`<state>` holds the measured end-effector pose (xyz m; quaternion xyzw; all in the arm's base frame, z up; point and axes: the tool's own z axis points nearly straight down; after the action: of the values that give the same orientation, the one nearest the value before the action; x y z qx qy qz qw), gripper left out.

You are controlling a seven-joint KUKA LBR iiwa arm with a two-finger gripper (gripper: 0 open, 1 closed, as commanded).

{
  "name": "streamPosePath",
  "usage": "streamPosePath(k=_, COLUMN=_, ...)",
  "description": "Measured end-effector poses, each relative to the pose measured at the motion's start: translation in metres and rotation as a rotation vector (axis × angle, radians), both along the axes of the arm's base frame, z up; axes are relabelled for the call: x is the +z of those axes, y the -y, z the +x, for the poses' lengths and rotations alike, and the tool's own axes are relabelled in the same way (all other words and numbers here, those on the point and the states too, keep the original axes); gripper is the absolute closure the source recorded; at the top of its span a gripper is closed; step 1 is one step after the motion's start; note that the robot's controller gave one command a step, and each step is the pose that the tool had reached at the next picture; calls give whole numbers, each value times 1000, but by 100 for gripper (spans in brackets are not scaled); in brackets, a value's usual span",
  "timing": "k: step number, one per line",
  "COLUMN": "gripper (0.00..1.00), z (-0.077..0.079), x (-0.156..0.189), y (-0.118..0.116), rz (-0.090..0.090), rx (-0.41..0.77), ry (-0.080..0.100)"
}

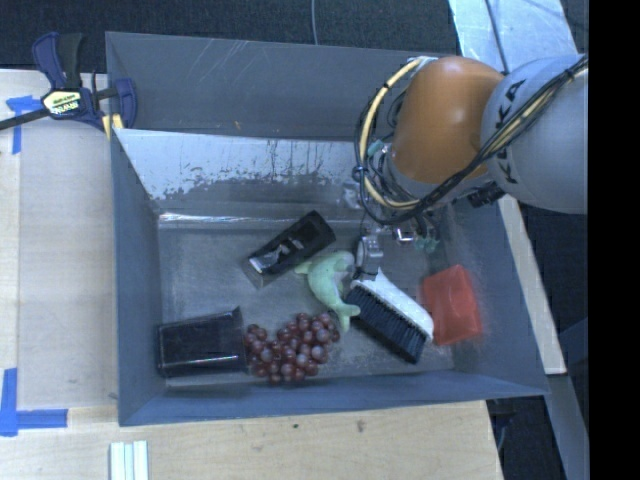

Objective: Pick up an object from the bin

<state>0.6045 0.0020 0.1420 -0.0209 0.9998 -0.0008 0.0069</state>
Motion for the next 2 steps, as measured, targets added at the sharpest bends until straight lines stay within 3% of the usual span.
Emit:
streamPosePath(k=1, gripper=0, z=0, x=-59, y=-14, rz=-3, rx=88, ry=4)
streamPosePath(k=2, gripper=0, z=1, x=-91, y=-17, rz=-4, rx=84, ry=2)
